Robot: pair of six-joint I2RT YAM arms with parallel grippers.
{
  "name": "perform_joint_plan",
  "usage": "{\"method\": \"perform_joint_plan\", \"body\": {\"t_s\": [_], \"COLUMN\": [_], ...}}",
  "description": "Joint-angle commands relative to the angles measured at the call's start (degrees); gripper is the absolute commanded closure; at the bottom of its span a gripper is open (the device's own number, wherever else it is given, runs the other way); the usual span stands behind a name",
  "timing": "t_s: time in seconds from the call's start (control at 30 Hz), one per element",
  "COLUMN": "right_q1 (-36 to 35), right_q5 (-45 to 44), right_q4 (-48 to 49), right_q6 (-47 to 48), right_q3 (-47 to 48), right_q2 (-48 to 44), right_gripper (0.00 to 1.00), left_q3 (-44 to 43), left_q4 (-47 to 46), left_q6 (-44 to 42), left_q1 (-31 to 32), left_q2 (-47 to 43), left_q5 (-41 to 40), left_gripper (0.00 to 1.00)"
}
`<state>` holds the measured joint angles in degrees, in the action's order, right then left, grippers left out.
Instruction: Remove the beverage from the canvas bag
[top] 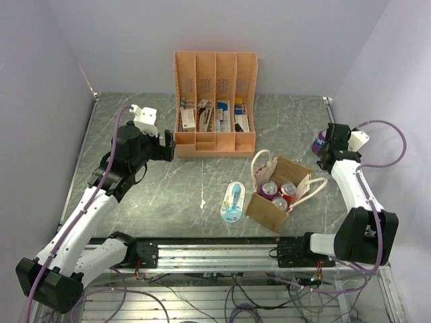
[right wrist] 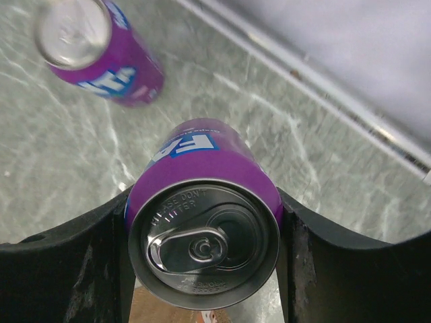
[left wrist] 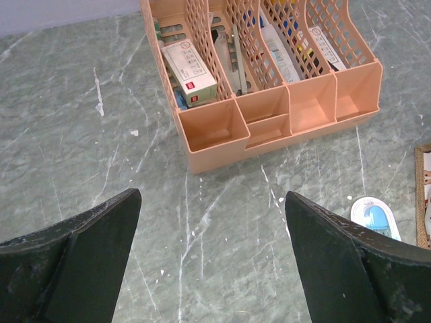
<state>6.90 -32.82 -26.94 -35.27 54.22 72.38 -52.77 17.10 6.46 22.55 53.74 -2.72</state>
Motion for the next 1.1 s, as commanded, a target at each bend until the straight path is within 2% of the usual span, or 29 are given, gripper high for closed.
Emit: {"method": "perform_joint_plan", "body": {"t_s": [0.0, 0.2, 0.37, 0.53, 0.63, 0.77, 1.07], "right_q1": [3.78, 6.85, 7.12, 7.25, 7.65, 7.78, 7.87], "right_q5": [5.15, 4.97, 3.97, 3.16, 6.36, 8.70, 8.00], "right_q4": [5.13, 6.04, 5.04, 6.63, 7.80, 7.90, 8.87], "right_q6": [-5.74, -8.05, -5.87, -1.45, -0.17, 0.35, 1.34], "right_q3": [-1.73, -0.06, 4.87, 7.36, 7.59, 8.07, 7.78], "right_q2": [2.45, 7.91, 13.41, 16.41, 17.47, 18.50, 19.43], "right_gripper": [1.00, 1.00, 1.00, 0.94, 0.90, 0.88, 0.81], "left_q3": [-2.33, -2.43, -2.38, -2.59, -2.63, -2.55, -2.53], "left_q4": [-0.10, 0.04, -0.04, 0.18, 0.26, 0.21, 0.04], "left_q6": [0.52, 0.57, 0.48, 0.47, 0.45, 0.46, 0.64], "left_q1": [-0.57, -0.57, -0.57, -0.57, -0.57, -0.57, -0.57], "left_q2": [0.02, 0.02, -0.13, -0.06, -0.03, -0.20, -0.51], "left_q5": [1.62, 1.72, 1.56, 1.23, 1.52, 1.65, 1.94], "left_gripper": [0.02, 0.02, 0.02, 0.02, 0.02, 0.02, 0.02]}}
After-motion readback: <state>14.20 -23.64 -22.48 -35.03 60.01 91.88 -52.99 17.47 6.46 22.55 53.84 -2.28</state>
